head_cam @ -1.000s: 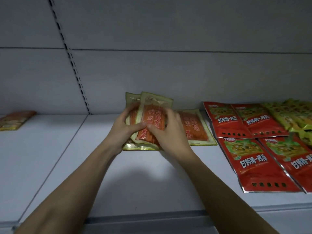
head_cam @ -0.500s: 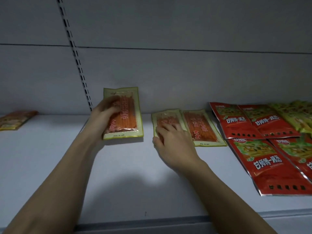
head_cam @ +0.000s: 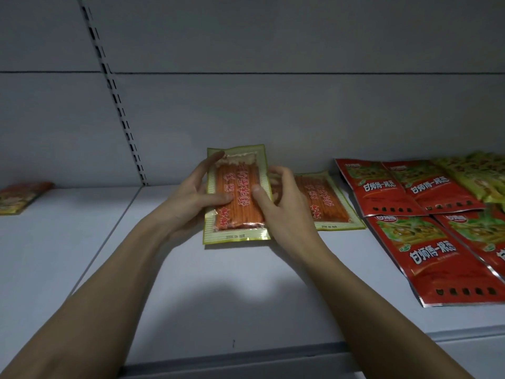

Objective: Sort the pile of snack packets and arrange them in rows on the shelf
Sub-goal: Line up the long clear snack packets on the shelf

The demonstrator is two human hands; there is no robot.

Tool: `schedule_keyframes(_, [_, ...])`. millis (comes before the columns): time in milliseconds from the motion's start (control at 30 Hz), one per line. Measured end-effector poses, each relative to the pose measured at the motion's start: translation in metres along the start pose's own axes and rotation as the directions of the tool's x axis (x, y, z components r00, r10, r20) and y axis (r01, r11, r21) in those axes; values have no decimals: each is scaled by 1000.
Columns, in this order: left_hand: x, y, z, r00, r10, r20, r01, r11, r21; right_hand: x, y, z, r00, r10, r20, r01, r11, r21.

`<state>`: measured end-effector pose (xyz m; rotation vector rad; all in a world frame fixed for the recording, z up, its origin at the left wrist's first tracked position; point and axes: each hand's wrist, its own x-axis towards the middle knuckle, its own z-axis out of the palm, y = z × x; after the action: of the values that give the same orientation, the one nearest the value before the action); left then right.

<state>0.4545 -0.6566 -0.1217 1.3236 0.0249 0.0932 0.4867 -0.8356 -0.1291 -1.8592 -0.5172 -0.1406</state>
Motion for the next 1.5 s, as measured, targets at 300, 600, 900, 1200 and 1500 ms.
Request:
schedule_keyframes(300, [-33,-10,16,976,119,-181,26,766,642,-11,-10,-46,991,133,21,-132,990,-44])
schedule_keyframes(600, [-106,-34,36,975,-76,-208,213,67,975,-82,-45,-117,935,350,63,-231,734,-639])
schedule_keyframes(900, [-115,-41,46,977,-42,-207,205,-47,978,-102,-34,-99,837,367,405,183,510,-840])
schedule_keyframes(1200, [-156,-27,63,973,64,-222,224,-32,974,-103,-45,-119,881,236,411,206,590,-781])
schedule_keyframes(1500, [-256,33,17,860,110,-499,497,50,866,-125,-108,-21,814,31,580,309,823,-477])
